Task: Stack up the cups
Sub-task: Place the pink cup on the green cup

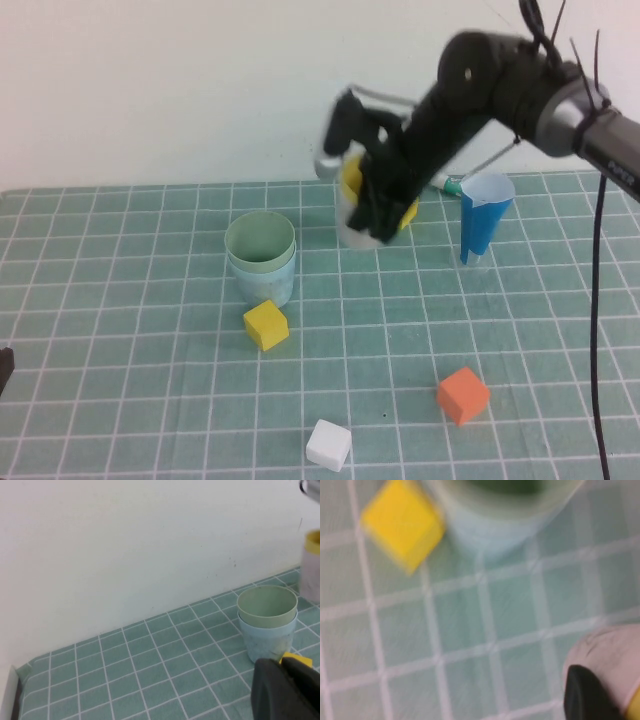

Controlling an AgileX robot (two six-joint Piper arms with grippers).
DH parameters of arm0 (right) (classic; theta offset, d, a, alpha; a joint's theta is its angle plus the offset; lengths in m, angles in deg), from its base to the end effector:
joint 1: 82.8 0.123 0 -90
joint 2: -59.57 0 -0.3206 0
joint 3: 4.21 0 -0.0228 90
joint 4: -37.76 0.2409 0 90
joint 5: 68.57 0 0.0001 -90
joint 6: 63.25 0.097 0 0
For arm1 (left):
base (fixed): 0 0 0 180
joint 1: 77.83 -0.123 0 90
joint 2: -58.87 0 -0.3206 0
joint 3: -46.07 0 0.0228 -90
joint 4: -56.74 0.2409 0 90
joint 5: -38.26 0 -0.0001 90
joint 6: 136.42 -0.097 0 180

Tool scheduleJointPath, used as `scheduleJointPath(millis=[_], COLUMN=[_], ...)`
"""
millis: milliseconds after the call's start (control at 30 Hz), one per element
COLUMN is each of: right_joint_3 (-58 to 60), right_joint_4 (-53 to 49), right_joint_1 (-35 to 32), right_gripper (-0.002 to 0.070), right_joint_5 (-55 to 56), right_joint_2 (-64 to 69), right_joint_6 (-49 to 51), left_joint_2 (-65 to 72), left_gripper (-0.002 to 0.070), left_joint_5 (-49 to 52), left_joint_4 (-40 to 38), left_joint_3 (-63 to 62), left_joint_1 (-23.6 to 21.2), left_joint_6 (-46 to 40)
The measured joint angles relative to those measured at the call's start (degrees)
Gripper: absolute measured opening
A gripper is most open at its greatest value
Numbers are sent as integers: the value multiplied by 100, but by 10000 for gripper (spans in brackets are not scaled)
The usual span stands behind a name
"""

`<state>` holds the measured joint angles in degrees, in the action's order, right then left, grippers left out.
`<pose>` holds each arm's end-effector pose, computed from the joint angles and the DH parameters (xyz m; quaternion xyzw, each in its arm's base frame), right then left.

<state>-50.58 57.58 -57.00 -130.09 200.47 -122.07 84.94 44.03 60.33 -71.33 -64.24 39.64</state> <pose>0.4650 0.2569 0.2452 -0.6125 0.7455 0.1001 0.2429 0.0478 -0.0109 0.2847 0.1323 0.7219 -0.0337 0.6784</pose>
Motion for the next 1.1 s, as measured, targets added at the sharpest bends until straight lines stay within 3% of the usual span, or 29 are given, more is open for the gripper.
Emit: scheduleJointPath(millis=[267, 467, 1000, 1100], right_joint_3=[-1507, -1563, -1563, -1563], right_joint_4=[217, 244, 122, 122], right_joint_1=[673, 1028, 1041, 1041], right_gripper=[82, 82, 80, 132], right_joint_5=[13, -199, -480, -468], right_joint_2=[0, 59, 408, 419], right_joint_6=[115, 79, 103, 162], left_joint_2=[0, 0, 0, 0], left_gripper=[-1, -1, -1, -1], left_joint_5=[-10, -10, -10, -10], left_joint_4=[0, 0, 0, 0], left_joint_3=[0, 0, 0, 0], left_joint_1=[0, 0, 0, 0], left_joint_6=[0, -11, -11, -11])
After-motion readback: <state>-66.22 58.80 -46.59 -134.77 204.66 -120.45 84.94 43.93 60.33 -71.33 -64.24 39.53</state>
